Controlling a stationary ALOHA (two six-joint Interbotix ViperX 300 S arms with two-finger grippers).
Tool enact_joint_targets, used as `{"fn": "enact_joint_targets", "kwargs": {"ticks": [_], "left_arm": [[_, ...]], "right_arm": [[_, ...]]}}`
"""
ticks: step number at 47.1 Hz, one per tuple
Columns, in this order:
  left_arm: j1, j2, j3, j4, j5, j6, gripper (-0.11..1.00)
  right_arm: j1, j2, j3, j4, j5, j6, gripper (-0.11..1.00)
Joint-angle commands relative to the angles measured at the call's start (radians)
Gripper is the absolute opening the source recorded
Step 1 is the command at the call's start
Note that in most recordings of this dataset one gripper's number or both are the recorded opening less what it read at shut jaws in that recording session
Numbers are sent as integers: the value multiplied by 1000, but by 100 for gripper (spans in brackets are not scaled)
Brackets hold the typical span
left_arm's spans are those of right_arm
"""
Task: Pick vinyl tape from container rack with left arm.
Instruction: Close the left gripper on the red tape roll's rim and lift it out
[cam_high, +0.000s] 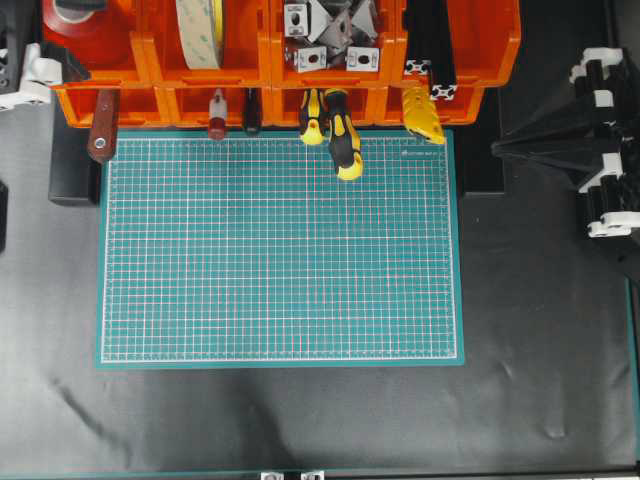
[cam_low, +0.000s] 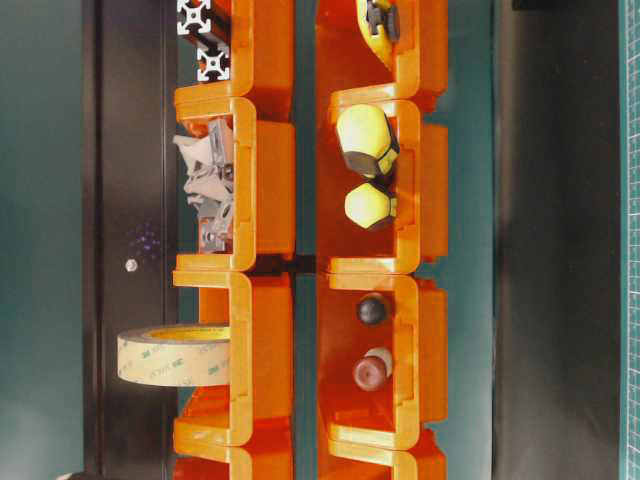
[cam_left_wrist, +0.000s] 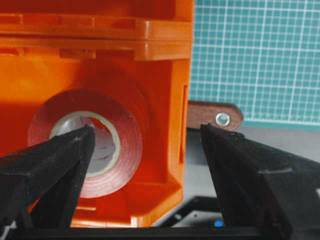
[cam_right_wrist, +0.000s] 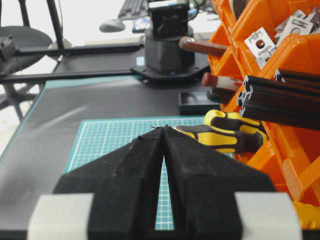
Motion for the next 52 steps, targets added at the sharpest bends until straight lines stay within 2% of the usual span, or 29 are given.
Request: {"fn": "enact_joint_targets", "kwargs": {"ticks": [1,21,27,39,46,52], "left_arm": [[8,-12,2,3,-17,-3,82],[17,-17,11,3,-18,2,78],[17,-17,8,3,-18,6,65],[26,-23,-8,5,-18,25,21],[26,-29,-49,3,-9,57,20],[26,-28,-126,5,18,63,20]], "right_arm": [[2,3,-31,3,2,0,1],[2,3,-29,3,2,0,1],[2,5,-31,3,2,0,1],[2,0,-31,3,2,0,1],[2,-9,-31,3,8,0,1],[2,-12,-29,3,14,0,1]]}}
